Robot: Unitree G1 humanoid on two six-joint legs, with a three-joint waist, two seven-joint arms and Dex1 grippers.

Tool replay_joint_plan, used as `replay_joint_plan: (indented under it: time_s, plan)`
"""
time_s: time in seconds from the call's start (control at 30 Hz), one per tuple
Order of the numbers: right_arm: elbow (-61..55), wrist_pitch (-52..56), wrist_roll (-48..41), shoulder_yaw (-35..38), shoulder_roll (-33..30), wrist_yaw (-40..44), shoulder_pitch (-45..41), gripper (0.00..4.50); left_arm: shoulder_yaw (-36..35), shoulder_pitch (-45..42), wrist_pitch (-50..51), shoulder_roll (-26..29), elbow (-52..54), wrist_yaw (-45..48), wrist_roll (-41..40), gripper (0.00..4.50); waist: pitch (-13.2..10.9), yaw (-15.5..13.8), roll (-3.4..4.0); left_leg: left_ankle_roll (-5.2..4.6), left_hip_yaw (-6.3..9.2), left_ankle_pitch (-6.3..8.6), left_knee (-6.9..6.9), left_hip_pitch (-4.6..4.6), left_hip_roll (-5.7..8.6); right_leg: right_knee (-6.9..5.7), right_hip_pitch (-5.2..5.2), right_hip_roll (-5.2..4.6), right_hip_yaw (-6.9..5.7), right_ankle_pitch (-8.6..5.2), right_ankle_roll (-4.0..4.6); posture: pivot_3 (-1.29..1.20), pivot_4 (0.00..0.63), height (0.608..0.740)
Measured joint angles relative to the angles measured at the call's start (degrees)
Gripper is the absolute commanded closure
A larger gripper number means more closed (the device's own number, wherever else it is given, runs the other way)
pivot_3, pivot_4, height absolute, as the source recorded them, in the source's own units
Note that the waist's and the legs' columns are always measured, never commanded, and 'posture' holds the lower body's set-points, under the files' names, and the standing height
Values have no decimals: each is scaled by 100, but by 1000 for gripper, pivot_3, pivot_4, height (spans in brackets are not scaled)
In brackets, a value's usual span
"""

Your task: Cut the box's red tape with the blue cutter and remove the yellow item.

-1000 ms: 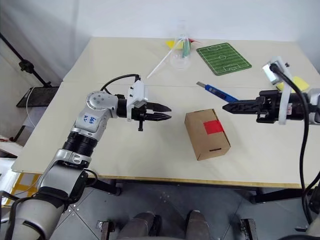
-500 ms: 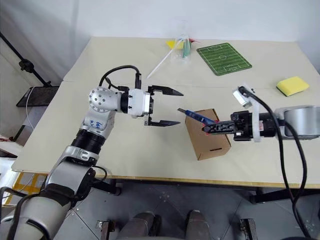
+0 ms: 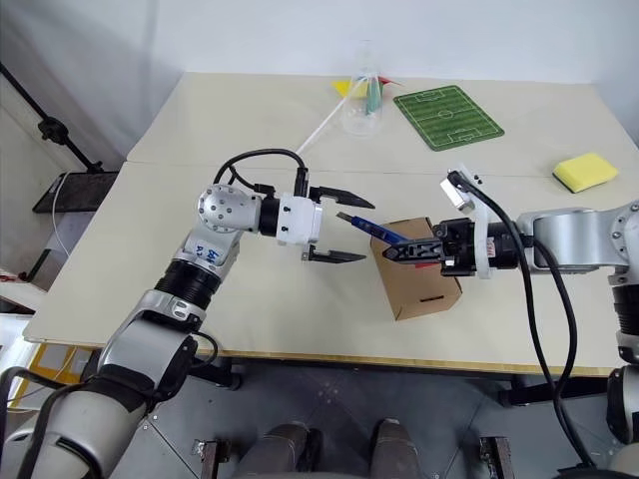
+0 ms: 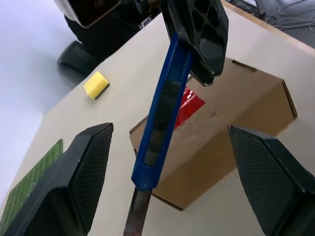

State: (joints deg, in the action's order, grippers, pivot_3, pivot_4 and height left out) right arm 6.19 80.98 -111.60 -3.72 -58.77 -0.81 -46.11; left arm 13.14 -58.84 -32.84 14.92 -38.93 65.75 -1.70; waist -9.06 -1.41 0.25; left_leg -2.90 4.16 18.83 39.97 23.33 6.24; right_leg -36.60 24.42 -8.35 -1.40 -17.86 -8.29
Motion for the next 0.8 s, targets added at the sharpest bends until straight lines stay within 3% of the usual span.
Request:
replay_joint_plan:
  time_s: [0.13,0.4,0.57,0.6,0.8]
  plan:
    - [-145,0,0,-37,7,2,40,4331,68,-23,-166,-13,-56,-23,93,1391,0,-1,0,0,0,0,0,0,0,1,0,-1,1,0,0,0,150,740]
    - [-221,-17,-1,-51,6,8,155,4331,163,-80,-337,14,-173,16,201,3933,0,0,0,0,-1,0,0,0,1,0,0,-2,1,0,0,0,150,740]
    - [-243,-65,-1,-51,6,1,212,4331,205,-79,-369,26,-190,58,221,4064,-1,0,-2,-1,0,0,0,0,0,0,0,-1,0,0,0,0,150,740]
    - [-265,-95,-4,-37,7,-24,239,3616,206,-79,-368,26,-190,58,224,4064,-1,1,-2,-1,0,0,0,0,0,0,0,-1,1,0,0,0,150,740]
    - [-385,-245,-6,197,184,-160,499,1771,195,-80,-318,8,-197,6,193,4064,-1,-4,-2,-1,0,0,0,0,0,0,0,-1,0,0,0,0,150,740]
